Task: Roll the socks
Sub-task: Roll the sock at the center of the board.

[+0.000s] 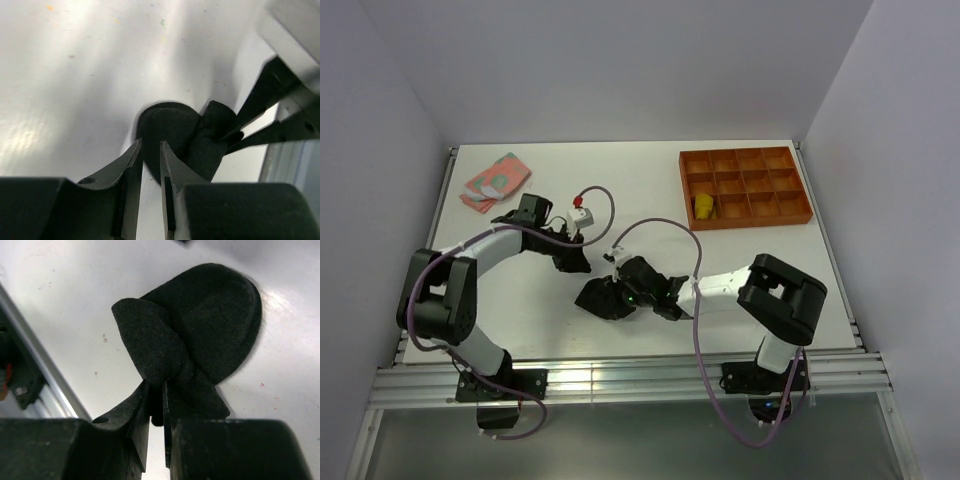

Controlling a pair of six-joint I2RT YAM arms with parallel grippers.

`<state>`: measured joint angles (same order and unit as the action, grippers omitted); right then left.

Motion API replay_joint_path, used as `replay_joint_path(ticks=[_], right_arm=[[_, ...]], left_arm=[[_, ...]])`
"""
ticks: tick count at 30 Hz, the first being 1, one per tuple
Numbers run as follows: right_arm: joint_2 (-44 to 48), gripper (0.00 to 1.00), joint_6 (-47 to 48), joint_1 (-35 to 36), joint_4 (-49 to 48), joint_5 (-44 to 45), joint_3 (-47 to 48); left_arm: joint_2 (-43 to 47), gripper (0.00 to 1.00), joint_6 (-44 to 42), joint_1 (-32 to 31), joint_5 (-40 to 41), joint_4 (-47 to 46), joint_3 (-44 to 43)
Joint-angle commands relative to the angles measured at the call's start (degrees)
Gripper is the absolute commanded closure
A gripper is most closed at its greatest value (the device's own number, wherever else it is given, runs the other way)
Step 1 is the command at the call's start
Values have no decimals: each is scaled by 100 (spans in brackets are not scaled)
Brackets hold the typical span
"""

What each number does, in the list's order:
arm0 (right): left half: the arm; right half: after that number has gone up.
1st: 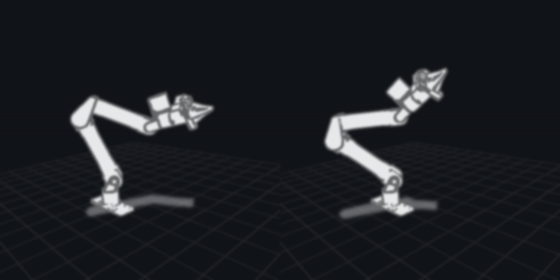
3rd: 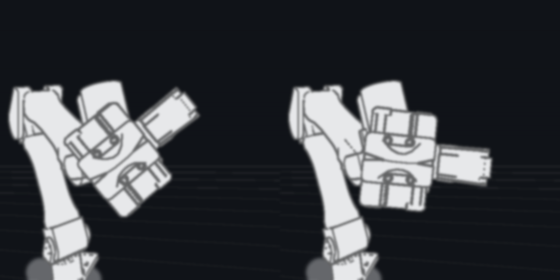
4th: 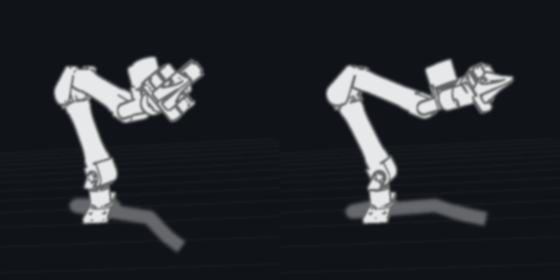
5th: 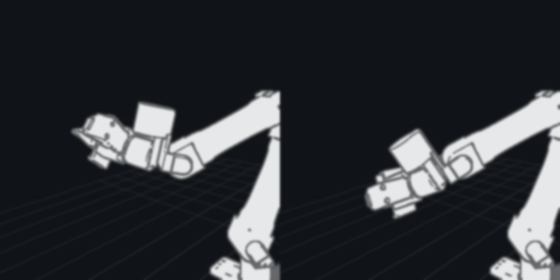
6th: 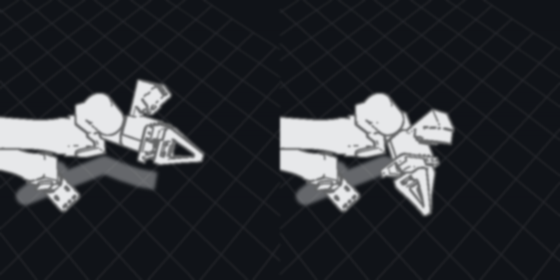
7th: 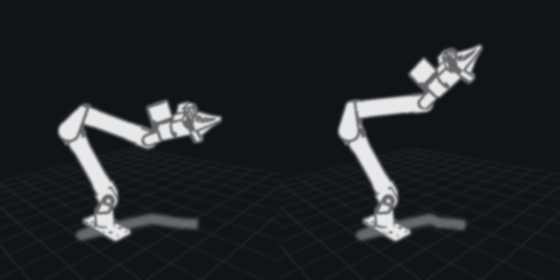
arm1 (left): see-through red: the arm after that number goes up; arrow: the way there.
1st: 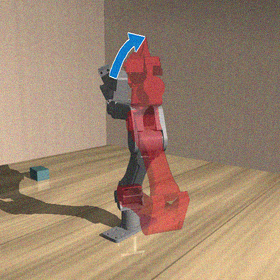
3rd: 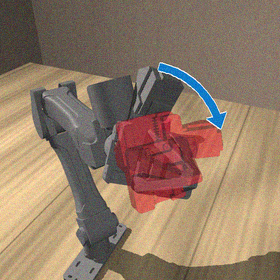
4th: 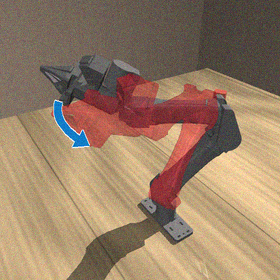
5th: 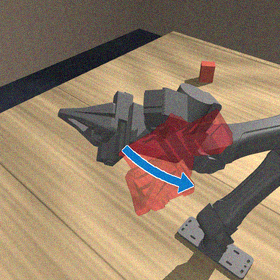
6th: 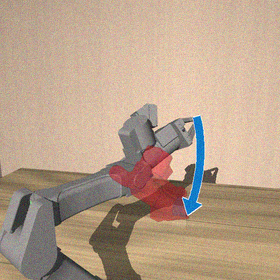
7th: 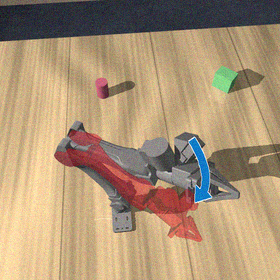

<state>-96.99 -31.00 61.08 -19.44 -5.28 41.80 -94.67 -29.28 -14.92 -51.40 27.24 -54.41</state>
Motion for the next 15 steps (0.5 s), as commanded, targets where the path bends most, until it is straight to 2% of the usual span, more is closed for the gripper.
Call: replay_joint_path(ticks=[1,10,14,15], right_arm=[[-241,88,-117,-298,704,-956,-138],[-750,88,-81,-922,1757,-1854,688],[-1023,88,-73,-1194,2128,-2309,1040],[-1145,88,-46,-1299,2207,-2398,1180]], left_arm=[[633,75,177,103,358,-807,255],[1793,72,-490,147,833,-1283,1177],[2224,64,-1131,130,912,-1187,1521],[2399,59,-1324,129,912,-1134,1582]])
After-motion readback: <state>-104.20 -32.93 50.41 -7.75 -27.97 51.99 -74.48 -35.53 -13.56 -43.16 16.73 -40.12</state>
